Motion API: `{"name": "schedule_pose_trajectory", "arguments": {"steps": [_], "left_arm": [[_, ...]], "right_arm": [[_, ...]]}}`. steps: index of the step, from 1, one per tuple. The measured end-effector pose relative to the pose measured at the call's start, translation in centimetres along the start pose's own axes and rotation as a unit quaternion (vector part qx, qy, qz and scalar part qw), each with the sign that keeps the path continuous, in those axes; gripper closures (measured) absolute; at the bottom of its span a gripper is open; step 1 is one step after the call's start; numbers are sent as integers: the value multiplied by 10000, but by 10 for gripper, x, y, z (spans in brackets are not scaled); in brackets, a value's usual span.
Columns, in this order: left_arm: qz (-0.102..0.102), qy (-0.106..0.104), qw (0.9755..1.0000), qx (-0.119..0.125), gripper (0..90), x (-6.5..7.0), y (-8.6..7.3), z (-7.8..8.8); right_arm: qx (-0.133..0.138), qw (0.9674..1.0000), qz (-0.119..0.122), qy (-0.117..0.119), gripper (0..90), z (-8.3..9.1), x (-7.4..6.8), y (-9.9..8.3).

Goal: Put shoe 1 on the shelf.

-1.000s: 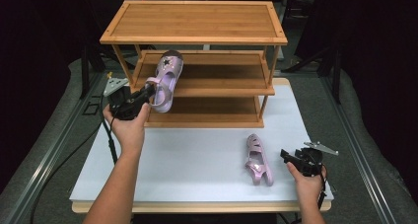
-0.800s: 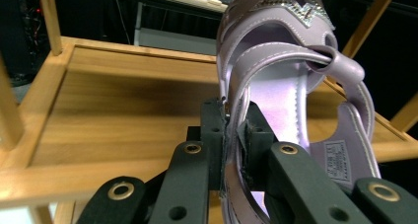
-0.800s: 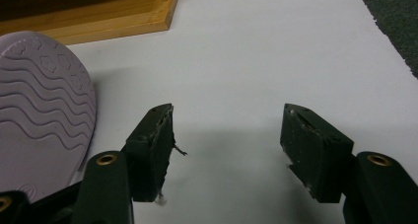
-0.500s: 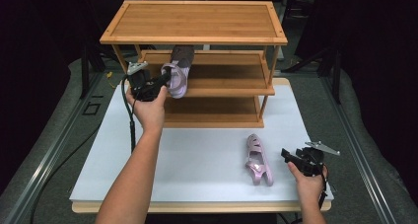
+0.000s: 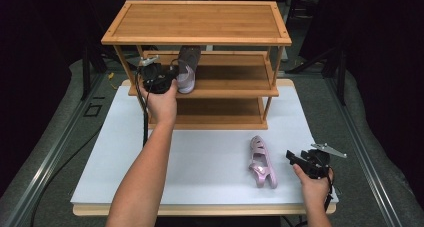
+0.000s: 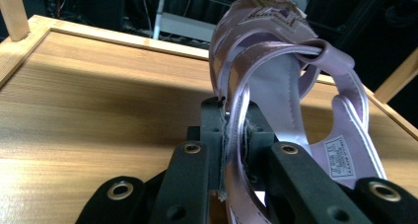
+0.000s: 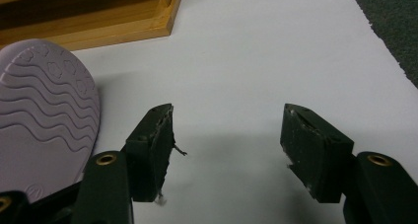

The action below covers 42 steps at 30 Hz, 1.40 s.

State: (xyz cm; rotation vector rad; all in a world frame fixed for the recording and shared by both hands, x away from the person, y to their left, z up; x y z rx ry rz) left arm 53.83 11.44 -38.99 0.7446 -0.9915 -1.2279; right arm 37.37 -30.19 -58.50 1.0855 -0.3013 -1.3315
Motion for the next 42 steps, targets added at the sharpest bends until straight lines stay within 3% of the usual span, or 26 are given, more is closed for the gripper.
{"name": "schedule_pose_trajectory", "arguments": {"steps": [4, 7, 12, 19, 24, 30, 35, 37, 40, 42], "left_arm": [[78, -86, 9999, -36, 815, 3, 1, -5], [125, -277, 9995, 14, 778, 6, 3, -10], [170, -535, 9984, 77, 685, 7, 6, -16], [157, -661, 9974, 218, 533, 5, 9, -13], [182, -790, 9960, 366, 484, 4, 13, -2], [49, -822, 9955, 462, 483, 0, 13, 17], [-98, -877, 9937, 693, 485, 0, 7, 47], [-158, -989, 9925, 696, 485, -1, 4, 60], [-221, -1081, 9912, 729, 489, -8, -3, 78], [-363, -1062, 9913, 680, 492, -16, -12, 87]], "right_arm": [[20, 10000, -17, 1, 372, -1, 0, 0], [32, 10000, -31, 10, 372, -1, 0, 0], [38, 10000, -45, -3, 372, 0, 1, 0], [6, 10000, -35, 32, 372, -2, 1, 0], [60, 10000, -10, -3, 373, -1, 0, 1], [104, 9998, 140, -27, 376, 1, -4, 4], [159, 9994, 296, -65, 378, 3, -9, 7], [172, 9989, 416, -92, 392, 5, -14, 9], [213, 9976, 654, 60, 422, 8, -24, 13], [220, 9969, 732, -171, 438, 12, -27, 15]]}}
Point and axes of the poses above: each handheld gripper's, and its own axes: z roughly backward along the jaws, y roughly out of its top, x roughly to its right, the point moved 8 cm from there along -z, roughly forward along the jaws, and after that the axes turned 15 degrees about y, right-handed, at the moved point
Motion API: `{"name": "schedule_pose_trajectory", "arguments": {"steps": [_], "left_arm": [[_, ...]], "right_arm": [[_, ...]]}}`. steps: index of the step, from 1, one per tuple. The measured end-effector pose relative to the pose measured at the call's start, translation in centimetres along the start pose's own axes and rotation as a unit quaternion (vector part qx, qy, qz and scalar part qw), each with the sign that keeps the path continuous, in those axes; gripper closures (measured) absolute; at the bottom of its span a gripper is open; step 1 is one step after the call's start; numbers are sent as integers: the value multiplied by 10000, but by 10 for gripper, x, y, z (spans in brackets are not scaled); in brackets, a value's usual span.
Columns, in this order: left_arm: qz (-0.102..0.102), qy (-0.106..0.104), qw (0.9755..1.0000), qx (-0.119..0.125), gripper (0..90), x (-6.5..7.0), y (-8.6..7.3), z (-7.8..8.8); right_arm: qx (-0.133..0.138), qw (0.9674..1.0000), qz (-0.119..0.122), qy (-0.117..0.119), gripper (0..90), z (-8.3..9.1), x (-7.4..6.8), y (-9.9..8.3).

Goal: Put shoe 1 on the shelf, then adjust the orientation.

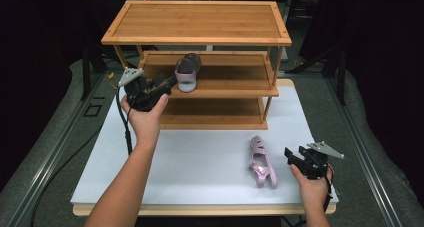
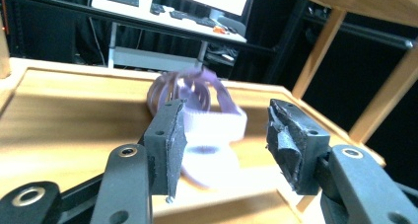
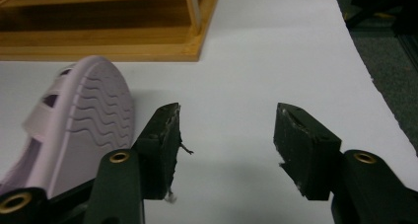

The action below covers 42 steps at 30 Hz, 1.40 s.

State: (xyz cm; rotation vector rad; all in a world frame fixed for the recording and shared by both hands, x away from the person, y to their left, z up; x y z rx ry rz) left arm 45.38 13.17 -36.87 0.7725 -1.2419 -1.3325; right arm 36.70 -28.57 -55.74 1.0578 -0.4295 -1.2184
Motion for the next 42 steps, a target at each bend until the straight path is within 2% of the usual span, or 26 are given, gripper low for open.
{"name": "schedule_pose_trajectory", "arguments": {"steps": [1, 2, 3, 5, 6, 7, 9, 12, 14, 15, 17, 18, 20, 22, 24, 27, 30, 31, 32, 33, 36, 38, 39, 42], "left_arm": [[-60, 14, 10000, -17, 497, -4, -5, 5], [-77, 17, 9999, -82, 503, -8, -12, 9], [-43, 50, 9999, -147, 503, -13, -19, 14], [3, 47, 9996, -276, 502, -24, -37, 22], [57, 79, 9994, -329, 502, -28, -45, 25], [35, 93, 9994, -327, 499, -31, -51, 28], [-38, 83, 9992, -381, 489, -39, -67, 35], [-124, 102, 9982, -573, 476, -56, -91, 43], [-104, 168, 9973, -702, 470, -67, -105, 46], [-111, 163, 9969, -760, 468, -72, -111, 48], [-93, 192, 9965, -814, 469, -80, -122, 50], [-32, 177, 9963, -836, 470, -84, -126, 51], [74, 158, 9966, -811, 472, -89, -130, 52], [27, 122, 9962, -865, 473, -90, -131, 52], [-48, 43, 9966, -819, 472, -89, -128, 53], [-194, 73, 9966, -792, 472, -89, -130, 55], [-254, 57, 9960, -852, 471, -90, -136, 55], [-243, 68, 9960, -861, 471, -91, -137, 55], [-229, 80, 9959, -870, 471, -92, -138, 55], [-216, 83, 9958, -882, 472, -93, -139, 55], [-191, 113, 9959, -872, 472, -96, -140, 56], [-188, 125, 9959, -878, 473, -96, -142, 56], [-183, 125, 9958, -892, 473, -97, -143, 55], [-184, 110, 9954, -934, 473, -96, -145, 54]], "right_arm": [[74, 9998, 76, 186, 445, -1, -4, 2], [69, 9995, 170, 265, 449, -1, -7, 3], [56, 9994, 258, 240, 454, -1, -9, 3], [4, 9987, 344, 386, 459, -2, -17, 4], [-51, 9984, 434, 355, 462, -1, -21, 4], [21, 9978, 518, 411, 466, -1, -25, 6], [-113, 9972, 572, 468, 480, -1, -32, 6], [-229, 9946, 777, 646, 535, -1, -46, 5], [-306, 9944, 840, 559, 594, -1, -50, 3], [-354, 9936, 891, 598, 609, -1, -53, 2], [-345, 9927, 943, 662, 738, -1, -57, 2], [-388, 9916, 940, 794, 759, -1, -60, 2], [-470, 9915, 943, 760, 820, 1, -64, 3], [-549, 9902, 938, 875, 830, 0, -67, 2], [-674, 9897, 929, 855, 831, 0, -69, 0], [-667, 9889, 800, 1057, 829, 1, -79, -1], [-686, 9868, 920, 1141, 833, 1, -87, -1], [-721, 9865, 970, 1107, 839, -1, -87, -2], [-789, 9872, 1083, 863, 863, -2, -85, -3], [-749, 9874, 996, 973, 858, -2, -85, -3], [-647, 9911, 722, 913, 855, 0, -73, -2], [-602, 9926, 557, 894, 852, 1, -64, -2], [-593, 9924, 477, 963, 858, 2, -58, -3], [-672, 9949, 74, 745, 864, 2, -34, -8]]}}
Point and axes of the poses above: each handheld gripper's, and its own axes: z roughly backward along the jaws, y roughly out of its top, x roughly to its right, the point moved 8 cm from there along -z, roughly forward along the jaws, and after that the axes turned 15 degrees about y, right-handed, at the moved point
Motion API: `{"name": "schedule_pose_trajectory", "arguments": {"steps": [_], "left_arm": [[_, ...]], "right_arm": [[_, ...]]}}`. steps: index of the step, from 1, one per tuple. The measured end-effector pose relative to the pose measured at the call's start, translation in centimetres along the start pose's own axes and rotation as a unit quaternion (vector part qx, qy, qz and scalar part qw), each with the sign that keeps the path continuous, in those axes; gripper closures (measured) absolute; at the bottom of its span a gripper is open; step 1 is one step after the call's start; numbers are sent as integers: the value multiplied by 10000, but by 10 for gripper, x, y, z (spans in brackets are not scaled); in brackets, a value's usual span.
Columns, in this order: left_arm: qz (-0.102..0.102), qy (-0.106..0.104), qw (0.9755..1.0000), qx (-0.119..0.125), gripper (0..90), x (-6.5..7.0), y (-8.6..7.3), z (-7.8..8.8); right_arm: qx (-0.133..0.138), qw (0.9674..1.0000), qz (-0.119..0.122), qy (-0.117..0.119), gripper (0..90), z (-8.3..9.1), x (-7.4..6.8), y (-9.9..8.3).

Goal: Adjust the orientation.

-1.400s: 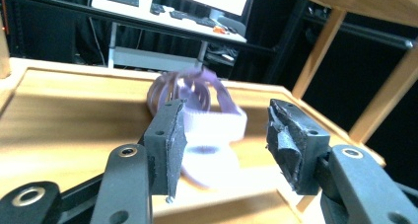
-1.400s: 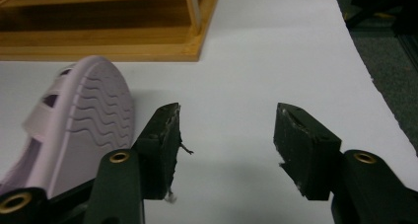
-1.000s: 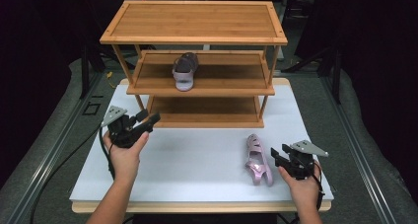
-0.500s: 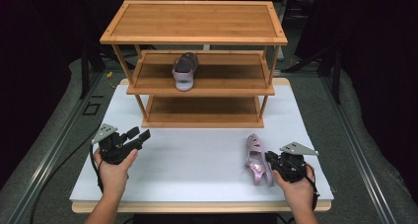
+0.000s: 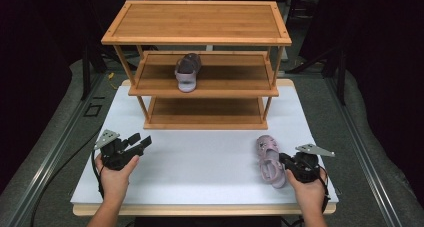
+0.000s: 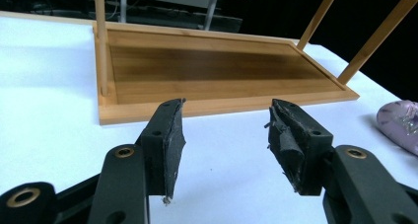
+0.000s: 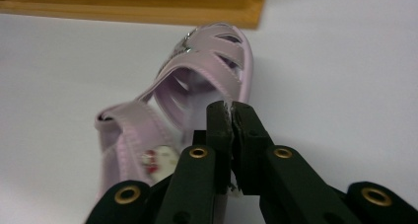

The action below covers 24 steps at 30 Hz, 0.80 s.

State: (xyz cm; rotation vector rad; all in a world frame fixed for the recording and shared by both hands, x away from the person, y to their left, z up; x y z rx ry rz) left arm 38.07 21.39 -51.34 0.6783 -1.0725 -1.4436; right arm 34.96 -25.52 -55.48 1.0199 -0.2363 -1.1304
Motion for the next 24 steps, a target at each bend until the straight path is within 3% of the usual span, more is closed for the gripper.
{"name": "schedule_pose_trajectory", "arguments": {"steps": [2, 4, 5, 7, 9, 12, 14, 17, 18, 20, 22, 24], "left_arm": [[-26, -3, 10000, 28, 473, 1, 1, 1], [-33, -11, 10000, 47, 473, 2, 2, 1], [-34, -13, 10000, 47, 472, 2, 2, 1], [-40, -9, 10000, 24, 472, 2, 1, 1], [-41, -15, 10000, 10, 471, 3, 1, 1], [-40, -25, 10000, 37, 471, 3, 2, 2], [-48, -32, 10000, 17, 471, 4, 2, 2], [-63, -69, 10000, -21, 471, 5, 0, 1], [-77, -68, 9999, -36, 471, 5, 0, 1], [-75, -61, 9999, -46, 471, 4, 0, 1], [-50, -47, 10000, -21, 471, 3, 1, 2], [-48, -37, 10000, -15, 471, 3, 2, 3]], "right_arm": [[-86, 9996, -277, 59, 879, -2, 11, -6], [7, 9977, -640, 205, 852, -2, 21, -9], [16, 9977, -674, 112, 839, -1, 27, -10], [-143, 9979, -602, -200, 809, 3, 35, -12], [-126, 9979, -536, -349, 756, 7, 38, -10], [-99, 9973, -213, -692, 698, 17, 35, 2], [-58, 9980, -115, -620, 688, 23, 26, 15], [-198, 9996, -80, -164, 658, 25, 6, 28], [-463, 9988, 57, -140, 653, 25, 1, 29], [-962, 9937, 403, -411, 636, 26, -4, 29], [-1330, 9902, 389, -182, 636, 25, -9, 27], [-1721, 9838, 416, -281, 636, 25, -6, 22]]}}
Point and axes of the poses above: each handheld gripper's, and its own axes: z roughly backward along the jaws, y roughly out of its top, x roughly to its right, the point moved 8 cm from there along -z, roughly forward along the jaws, and after that the axes turned 15 degrees about y, right-handed, at the moved point
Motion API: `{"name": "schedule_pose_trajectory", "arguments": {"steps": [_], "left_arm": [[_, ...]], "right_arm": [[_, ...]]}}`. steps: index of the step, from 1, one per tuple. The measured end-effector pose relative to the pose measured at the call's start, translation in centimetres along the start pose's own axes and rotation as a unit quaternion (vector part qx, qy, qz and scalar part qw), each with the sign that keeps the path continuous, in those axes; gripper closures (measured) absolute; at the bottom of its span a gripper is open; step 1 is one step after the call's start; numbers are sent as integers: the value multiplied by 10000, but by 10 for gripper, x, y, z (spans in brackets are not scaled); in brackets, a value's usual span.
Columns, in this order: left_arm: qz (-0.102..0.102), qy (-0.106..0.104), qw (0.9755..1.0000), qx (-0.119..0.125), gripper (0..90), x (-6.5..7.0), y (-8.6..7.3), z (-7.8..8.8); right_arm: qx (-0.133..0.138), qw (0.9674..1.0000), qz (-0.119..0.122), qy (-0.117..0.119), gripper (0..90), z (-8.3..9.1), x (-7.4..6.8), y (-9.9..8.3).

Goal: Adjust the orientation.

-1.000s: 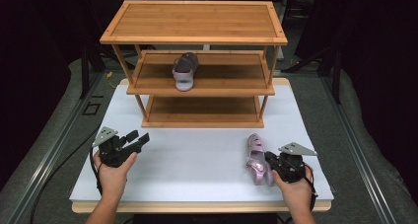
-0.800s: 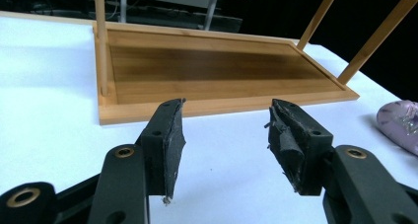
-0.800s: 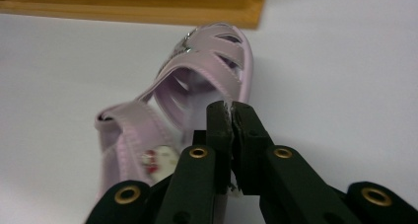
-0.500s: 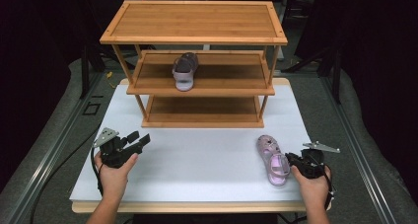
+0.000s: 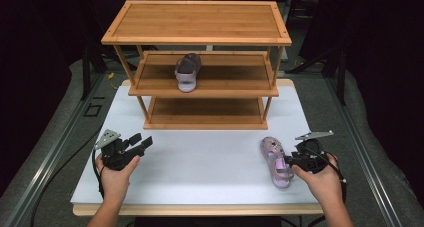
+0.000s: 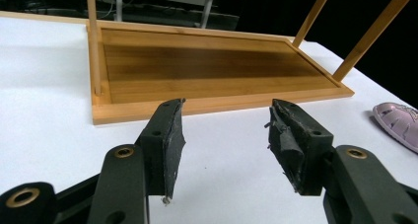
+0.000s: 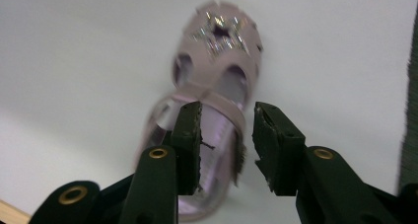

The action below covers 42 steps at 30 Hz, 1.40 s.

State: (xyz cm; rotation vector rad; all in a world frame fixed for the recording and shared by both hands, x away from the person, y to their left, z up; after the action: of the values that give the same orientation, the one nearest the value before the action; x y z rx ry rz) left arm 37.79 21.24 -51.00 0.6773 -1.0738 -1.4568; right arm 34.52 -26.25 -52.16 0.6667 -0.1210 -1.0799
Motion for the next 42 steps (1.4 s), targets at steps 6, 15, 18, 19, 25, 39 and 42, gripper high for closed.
{"name": "schedule_pose_trajectory", "arguments": {"steps": [6, 15, 18, 19, 25, 39, 42], "left_arm": [[-8, 24, 10000, -47, 468, -1, -1, -1], [-43, 53, 9998, -166, 469, -3, -5, -4], [-12, 61, 9998, -164, 468, -4, -5, -4], [-7, 72, 9998, -178, 469, -4, -5, -4], [-21, 34, 9996, -271, 470, -4, -8, -6], [-31, 96, 9993, -365, 471, -7, -11, -9], [-20, 142, 9991, -397, 467, -8, -12, -9]], "right_arm": [[-744, 9972, 7, 88, 647, -11, 9, -9], [-1394, 9897, -160, 294, 805, -26, 17, -8], [-1607, 9870, -41, 82, 815, -24, 25, -6], [-1667, 9860, -33, 84, 814, -24, 26, -6], [-2050, 9782, -12, 318, 792, -26, 29, -4], [-2173, 9742, -423, 438, 815, -33, 32, -9], [-2162, 9743, -461, 444, 821, -33, 32, -9]]}}
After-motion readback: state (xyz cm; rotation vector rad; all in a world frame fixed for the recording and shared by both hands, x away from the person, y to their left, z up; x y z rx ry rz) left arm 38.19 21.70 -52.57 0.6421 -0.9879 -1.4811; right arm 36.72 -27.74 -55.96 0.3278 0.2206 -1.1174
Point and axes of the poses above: each handheld gripper's, and its own axes: z roughly backward along the jaws, y roughly out of its top, x roughly to its right, the point moved 8 cm from there along -z, roughly forward along the jaws, and after that the axes turned 15 degrees about y, right-handed, at the moved point
